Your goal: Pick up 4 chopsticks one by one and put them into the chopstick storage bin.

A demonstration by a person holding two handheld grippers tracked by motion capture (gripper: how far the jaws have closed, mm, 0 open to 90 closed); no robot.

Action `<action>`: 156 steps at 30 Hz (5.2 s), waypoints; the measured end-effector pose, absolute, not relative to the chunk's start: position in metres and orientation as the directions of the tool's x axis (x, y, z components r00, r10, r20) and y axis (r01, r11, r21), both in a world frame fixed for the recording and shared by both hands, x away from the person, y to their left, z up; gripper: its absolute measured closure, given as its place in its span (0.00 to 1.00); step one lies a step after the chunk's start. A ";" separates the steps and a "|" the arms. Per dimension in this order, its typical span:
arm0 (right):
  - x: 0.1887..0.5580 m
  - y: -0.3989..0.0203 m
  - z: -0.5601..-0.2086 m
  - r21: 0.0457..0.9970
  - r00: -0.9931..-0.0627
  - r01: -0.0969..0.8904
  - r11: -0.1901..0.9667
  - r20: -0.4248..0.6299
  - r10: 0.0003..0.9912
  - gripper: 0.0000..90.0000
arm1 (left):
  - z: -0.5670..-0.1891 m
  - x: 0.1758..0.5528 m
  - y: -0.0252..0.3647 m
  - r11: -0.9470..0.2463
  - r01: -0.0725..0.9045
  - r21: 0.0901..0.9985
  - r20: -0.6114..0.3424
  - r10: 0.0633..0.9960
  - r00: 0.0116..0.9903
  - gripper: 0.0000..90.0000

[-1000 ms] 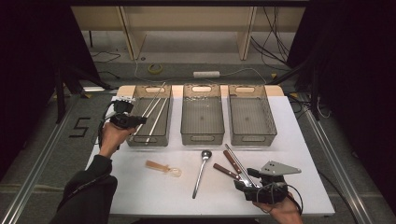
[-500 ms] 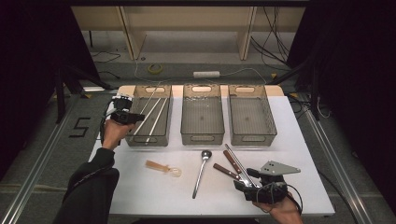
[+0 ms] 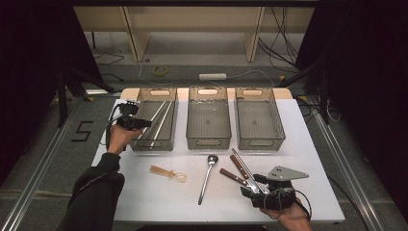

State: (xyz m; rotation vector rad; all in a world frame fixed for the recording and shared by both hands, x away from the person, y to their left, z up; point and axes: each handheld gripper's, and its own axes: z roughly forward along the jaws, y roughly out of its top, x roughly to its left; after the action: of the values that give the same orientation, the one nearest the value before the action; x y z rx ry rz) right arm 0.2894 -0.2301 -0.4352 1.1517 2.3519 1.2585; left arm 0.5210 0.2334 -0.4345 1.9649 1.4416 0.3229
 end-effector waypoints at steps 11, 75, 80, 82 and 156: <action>0.290 -0.231 -0.435 0.783 -0.654 0.535 0.317 0.146 0.742 0.37 | -0.414 0.484 0.223 -0.143 0.694 0.706 -0.236 0.876 0.420 0.45; 0.326 -0.241 -0.469 0.548 -0.518 0.721 0.424 0.020 0.855 0.88 | -0.436 0.333 0.187 -0.211 0.505 0.837 -0.192 0.751 0.632 0.24; 0.328 -0.239 -0.471 0.535 -0.513 0.730 0.425 0.019 0.858 0.92 | -0.436 0.333 0.187 -0.214 0.503 0.837 -0.188 0.752 0.632 0.24; 0.329 -0.238 -0.471 0.532 -0.506 0.736 0.418 0.022 0.862 0.93 | -0.436 0.333 0.187 -0.214 0.503 0.838 -0.187 0.752 0.632 0.24; 0.287 -0.149 -0.435 0.636 -0.841 0.477 0.607 0.130 0.525 0.97 | -0.433 0.323 0.104 -0.652 0.257 0.713 0.037 0.401 0.915 0.27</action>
State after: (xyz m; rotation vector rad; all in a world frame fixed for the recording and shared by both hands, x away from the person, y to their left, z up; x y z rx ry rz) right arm 0.2874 -0.1490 -0.4351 0.8602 2.7526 1.0573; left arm 0.3226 0.1042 -0.4333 2.3135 0.4663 0.2454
